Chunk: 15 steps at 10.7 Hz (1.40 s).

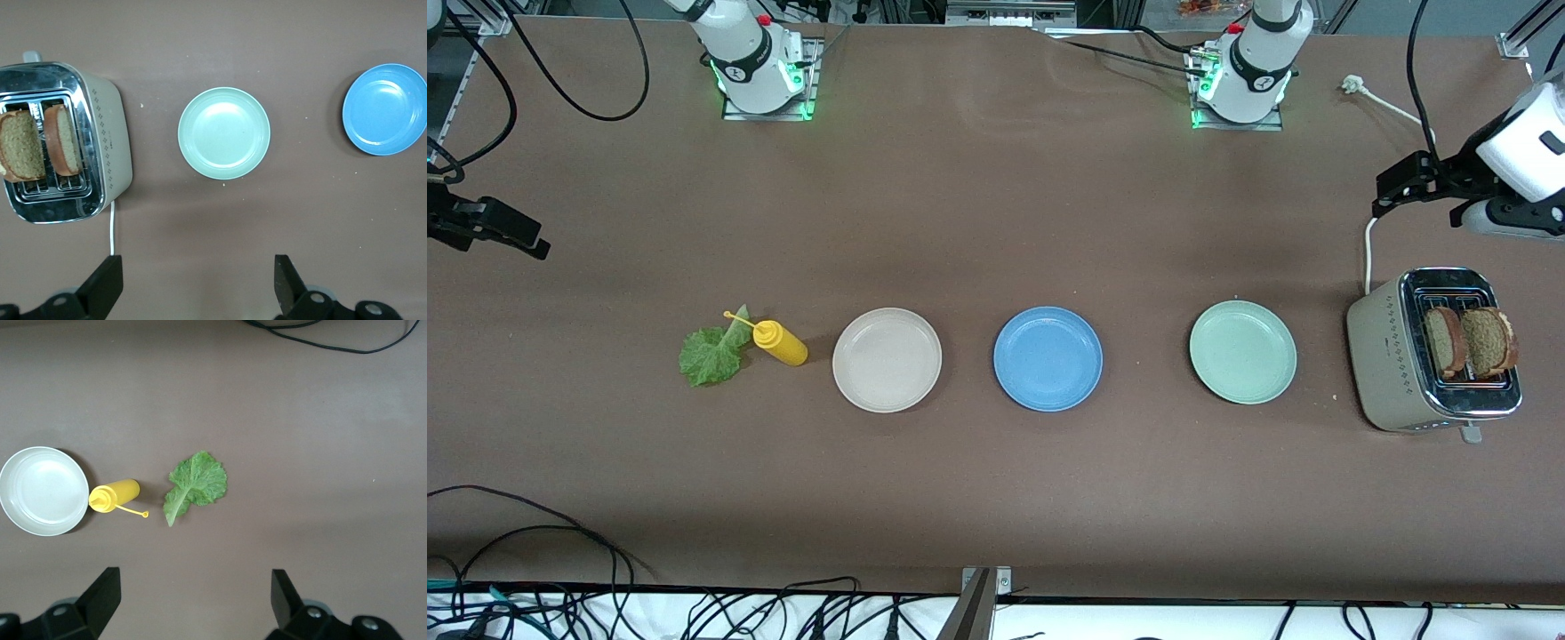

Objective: Make sandwich in blue plate with both arms
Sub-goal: 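Move the left gripper over the toaster above the bread slices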

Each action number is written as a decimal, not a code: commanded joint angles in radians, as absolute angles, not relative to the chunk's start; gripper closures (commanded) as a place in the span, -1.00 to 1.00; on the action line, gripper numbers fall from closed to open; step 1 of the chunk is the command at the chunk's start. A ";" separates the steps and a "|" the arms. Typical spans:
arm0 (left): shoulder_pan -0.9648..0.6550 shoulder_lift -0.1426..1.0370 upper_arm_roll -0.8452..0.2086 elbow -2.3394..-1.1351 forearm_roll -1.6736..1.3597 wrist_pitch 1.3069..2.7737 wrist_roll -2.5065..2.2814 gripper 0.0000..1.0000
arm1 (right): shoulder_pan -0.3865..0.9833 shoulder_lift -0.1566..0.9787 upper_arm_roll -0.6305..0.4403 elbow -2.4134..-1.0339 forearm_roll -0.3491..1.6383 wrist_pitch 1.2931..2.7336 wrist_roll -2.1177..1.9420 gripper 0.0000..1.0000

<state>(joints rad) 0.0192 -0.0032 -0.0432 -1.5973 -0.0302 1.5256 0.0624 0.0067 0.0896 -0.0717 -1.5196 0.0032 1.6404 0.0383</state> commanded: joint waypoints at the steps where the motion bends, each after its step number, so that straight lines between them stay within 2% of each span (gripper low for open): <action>1: 0.029 0.014 -0.048 -1.566 -0.003 1.500 0.081 -1.00 | 0.008 0.083 -0.075 -1.508 0.002 1.621 0.038 -1.00; 15: 0.025 0.017 -0.052 -1.563 -0.003 1.505 0.081 -1.00 | 0.008 0.083 -0.080 -1.505 0.002 1.621 0.038 -1.00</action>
